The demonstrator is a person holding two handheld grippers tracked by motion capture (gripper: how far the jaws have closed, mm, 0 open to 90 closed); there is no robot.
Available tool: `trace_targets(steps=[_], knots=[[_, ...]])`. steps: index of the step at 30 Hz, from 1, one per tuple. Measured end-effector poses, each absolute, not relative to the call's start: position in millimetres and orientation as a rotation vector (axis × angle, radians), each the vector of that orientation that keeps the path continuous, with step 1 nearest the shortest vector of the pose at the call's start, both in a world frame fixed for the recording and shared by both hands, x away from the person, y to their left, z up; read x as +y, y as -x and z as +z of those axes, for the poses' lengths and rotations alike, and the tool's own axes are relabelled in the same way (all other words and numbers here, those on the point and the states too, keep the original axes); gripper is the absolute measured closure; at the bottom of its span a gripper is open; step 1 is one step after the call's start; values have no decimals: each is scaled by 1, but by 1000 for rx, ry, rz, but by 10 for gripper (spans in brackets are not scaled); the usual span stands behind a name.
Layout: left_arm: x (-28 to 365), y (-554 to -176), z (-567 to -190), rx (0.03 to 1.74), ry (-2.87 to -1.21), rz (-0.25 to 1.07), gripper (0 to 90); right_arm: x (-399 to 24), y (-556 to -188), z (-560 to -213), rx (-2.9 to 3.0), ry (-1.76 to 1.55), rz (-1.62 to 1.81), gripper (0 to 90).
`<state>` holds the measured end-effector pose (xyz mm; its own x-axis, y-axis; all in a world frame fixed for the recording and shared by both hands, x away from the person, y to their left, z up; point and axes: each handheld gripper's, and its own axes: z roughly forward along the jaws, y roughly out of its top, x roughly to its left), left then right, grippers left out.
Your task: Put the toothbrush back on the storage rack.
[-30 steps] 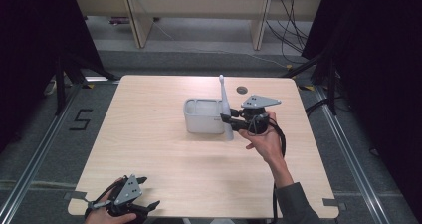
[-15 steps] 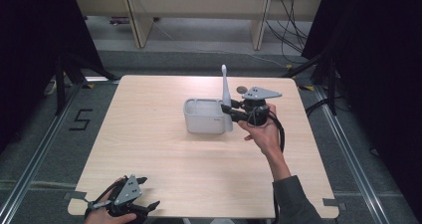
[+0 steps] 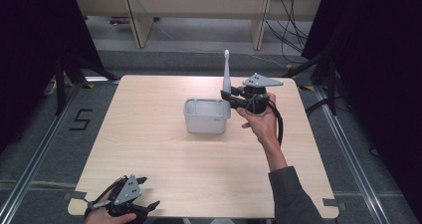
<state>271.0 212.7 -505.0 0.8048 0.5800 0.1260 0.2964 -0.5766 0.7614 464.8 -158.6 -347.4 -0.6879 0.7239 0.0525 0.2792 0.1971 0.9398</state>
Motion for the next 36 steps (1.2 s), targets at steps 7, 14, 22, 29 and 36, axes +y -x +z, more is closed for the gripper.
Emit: trace_targets(steps=[7, 14, 22, 29, 36], knots=[[213, -271, -505, 642, -2211, 470, 150, -155, -472, -347, 2062, -934, 1488, 666], [213, -271, -505, 642, -2210, 471, 149, -151, -483, -352, 2035, -938, 1491, 666], [213, -271, -505, 641, -2209, 472, 149, -151, -494, -359, 2013, -985, 1505, 666], [213, -271, -504, 639, -2225, 464, 149, -149, -501, -365, 1984, -1002, 1496, 665], [212, -270, -505, 633, -2240, 452, 149, -147, -504, -369, 1985, -1055, 1516, 665]])
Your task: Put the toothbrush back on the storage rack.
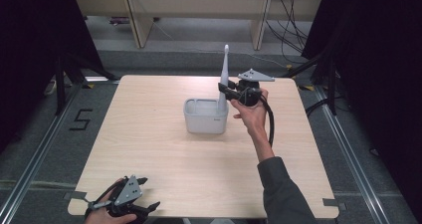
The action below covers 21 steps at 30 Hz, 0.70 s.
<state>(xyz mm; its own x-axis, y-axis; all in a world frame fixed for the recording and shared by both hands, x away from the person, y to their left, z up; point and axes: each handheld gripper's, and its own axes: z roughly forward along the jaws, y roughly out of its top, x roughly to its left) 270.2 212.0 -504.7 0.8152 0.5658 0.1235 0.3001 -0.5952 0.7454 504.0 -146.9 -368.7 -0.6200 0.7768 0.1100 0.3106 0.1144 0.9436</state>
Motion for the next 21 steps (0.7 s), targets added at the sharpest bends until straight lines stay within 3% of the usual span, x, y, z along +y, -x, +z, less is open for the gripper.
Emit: trace_targets(steps=[21], knots=[[212, -270, -505, 634, -2236, 463, 149, -143, -515, -394, 2003, -1061, 1457, 664]])
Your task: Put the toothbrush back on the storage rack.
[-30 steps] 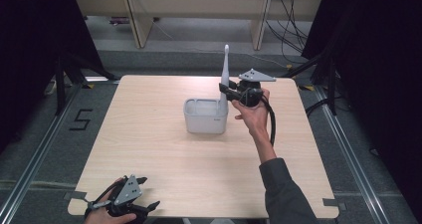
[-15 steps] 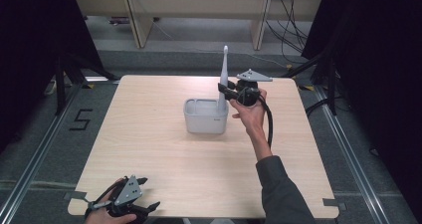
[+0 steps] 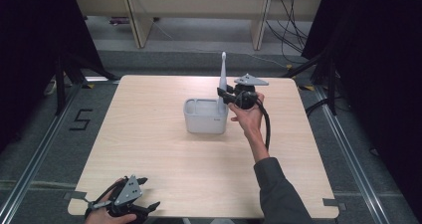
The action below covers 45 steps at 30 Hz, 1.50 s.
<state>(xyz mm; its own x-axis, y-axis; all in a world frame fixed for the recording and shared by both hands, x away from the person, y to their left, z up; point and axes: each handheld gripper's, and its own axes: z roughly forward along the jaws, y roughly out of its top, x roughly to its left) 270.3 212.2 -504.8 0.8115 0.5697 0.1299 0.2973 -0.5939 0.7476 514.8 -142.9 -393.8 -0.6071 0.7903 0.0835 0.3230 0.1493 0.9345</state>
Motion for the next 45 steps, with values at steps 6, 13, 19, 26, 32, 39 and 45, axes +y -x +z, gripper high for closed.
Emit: trace_targets(steps=[6, 13, 19, 26, 32, 39, 45], knots=[[211, -270, -505, 637, -2229, 457, 149, -141, -514, -400, 2027, -1048, 1428, 664], [212, -270, -505, 635, -2242, 449, 149, -139, -512, -407, 2050, -1068, 1380, 664], [211, -270, -505, 641, -2240, 441, 149, -137, -511, -410, 2084, -1055, 1324, 664], [210, -270, -507, 647, -2228, 426, 149, -137, -511, -415, 2104, -1067, 1269, 667], [210, -269, -508, 654, -2231, 424, 149, -138, -512, -420, 2113, -1062, 1271, 669], [211, -269, -508, 643, -2243, 433, 149, -135, -510, -421, 2099, -1076, 1299, 673], [211, -270, -507, 637, -2246, 445, 149, -134, -506, -415, 2101, -1066, 1304, 469]])
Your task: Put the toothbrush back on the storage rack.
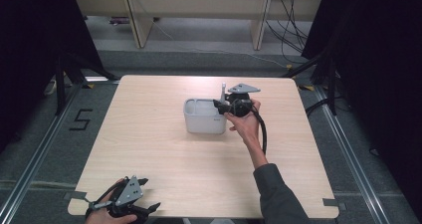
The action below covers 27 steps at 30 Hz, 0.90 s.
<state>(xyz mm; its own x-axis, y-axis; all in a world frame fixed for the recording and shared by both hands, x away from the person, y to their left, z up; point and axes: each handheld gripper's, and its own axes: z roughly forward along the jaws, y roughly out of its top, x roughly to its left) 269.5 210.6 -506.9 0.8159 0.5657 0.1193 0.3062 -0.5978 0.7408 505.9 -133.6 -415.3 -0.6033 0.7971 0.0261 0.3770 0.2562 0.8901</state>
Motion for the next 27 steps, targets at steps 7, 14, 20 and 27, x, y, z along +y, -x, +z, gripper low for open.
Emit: trace_targets(steps=[7, 14, 20, 27], knots=[[211, -270, -506, 627, -2233, 468, 148, -134, -500, -410, 2082, -1027, 1297, 372], [211, -270, -507, 639, -2220, 453, 149, -144, -484, -403, 2059, -1046, 1346, 353], [212, -271, -505, 630, -2254, 450, 149, -148, -474, -404, 2053, -1061, 1359, 346], [212, -270, -505, 637, -2239, 465, 149, -151, -466, -409, 2080, -1022, 1337, 338]])
